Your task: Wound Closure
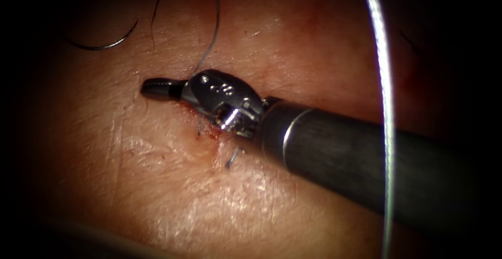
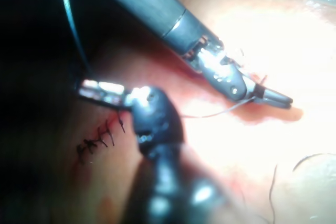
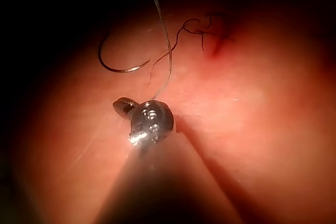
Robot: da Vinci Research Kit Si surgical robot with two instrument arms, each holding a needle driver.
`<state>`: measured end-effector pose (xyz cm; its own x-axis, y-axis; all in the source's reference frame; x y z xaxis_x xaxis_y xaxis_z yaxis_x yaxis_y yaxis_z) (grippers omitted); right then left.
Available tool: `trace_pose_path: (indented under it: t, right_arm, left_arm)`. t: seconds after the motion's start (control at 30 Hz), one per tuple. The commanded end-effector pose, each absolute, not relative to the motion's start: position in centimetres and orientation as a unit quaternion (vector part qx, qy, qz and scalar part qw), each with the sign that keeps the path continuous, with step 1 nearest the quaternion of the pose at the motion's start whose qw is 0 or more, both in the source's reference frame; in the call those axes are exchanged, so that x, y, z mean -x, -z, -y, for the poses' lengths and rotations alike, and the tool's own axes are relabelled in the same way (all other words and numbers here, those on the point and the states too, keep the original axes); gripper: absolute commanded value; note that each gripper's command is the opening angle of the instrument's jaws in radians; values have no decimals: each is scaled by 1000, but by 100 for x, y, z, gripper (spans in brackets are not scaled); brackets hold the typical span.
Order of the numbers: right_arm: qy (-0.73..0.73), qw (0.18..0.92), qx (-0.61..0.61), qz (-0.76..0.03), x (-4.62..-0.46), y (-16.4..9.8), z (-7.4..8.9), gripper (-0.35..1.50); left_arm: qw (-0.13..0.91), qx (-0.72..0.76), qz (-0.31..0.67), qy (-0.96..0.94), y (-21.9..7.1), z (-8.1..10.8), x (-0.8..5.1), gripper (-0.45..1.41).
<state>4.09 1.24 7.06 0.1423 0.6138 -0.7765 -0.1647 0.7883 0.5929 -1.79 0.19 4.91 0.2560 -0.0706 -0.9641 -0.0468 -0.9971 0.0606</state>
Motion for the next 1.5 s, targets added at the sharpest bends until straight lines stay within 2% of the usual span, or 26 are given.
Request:
trace_pose_path:
  t: [0.03,0.07,0.1,0.27,0.4,0.53,0.67,0.7,0.87,0.97,1.0,1.07,1.13,1.17,1.23,1.3,1.33,1.4,1.5]
  right_arm:
    - [-270,733,-182,-598,-419,-709,-119,0]
    - [-281,736,-169,-592,-419,-709,-119,51]
    - [-297,742,-147,-583,-418,-709,-119,148]
    - [-282,738,-167,-590,-378,-700,-111,148]
    - [-279,739,-170,-589,-326,-697,-108,148]
    - [-286,743,-163,-583,-291,-697,-98,148]
    - [-285,744,-164,-582,-267,-695,-90,148]
    - [-282,746,-162,-582,-245,-697,-84,148]
    - [-299,750,-145,-572,-201,-709,-66,148]
    - [-305,748,-148,-570,-188,-714,-49,148]
    - [-308,747,-151,-570,-186,-714,-43,148]
    - [-309,746,-151,-569,-187,-715,-39,148]
    - [-312,746,-152,-569,-189,-714,-37,148]
    - [-312,745,-152,-570,-190,-714,-36,148]
    - [-313,742,-150,-573,-190,-713,-35,148]
    - [-313,741,-150,-575,-190,-714,-34,148]
    - [-314,741,-150,-574,-190,-715,-31,148]
    - [-317,739,-152,-574,-191,-718,-27,148]
    - [-324,737,-156,-573,-190,-719,-26,148]
  left_arm:
    - [7,-792,36,609,-495,-18,179,-45]
    - [6,-791,36,611,-495,-20,177,-45]
    - [1,-787,36,615,-494,-23,171,-45]
    - [-5,-780,36,624,-487,-39,139,-45]
    - [-3,-773,43,632,-479,-48,105,-45]
    - [-7,-770,48,637,-475,-54,83,-45]
    - [-5,-765,51,642,-476,-56,73,-45]
    - [-5,-761,54,647,-480,-52,69,-45]
    - [11,-743,59,667,-503,-30,61,-45]
    - [7,-718,42,695,-533,-7,56,-45]
    - [-3,-709,27,705,-547,4,58,20]
    - [-23,-687,1,726,-570,23,68,46]
    - [-34,-671,-12,741,-584,36,75,47]
    - [-46,-654,-26,754,-600,52,82,36]
    - [-56,-637,-38,768,-621,74,90,34]
    - [-71,-631,-48,771,-634,90,94,47]
    - [-92,-627,-61,771,-648,111,98,66]
    - [-99,-631,-82,765,-666,146,103,78]
    - [-93,-635,-94,762,-682,189,111,76]
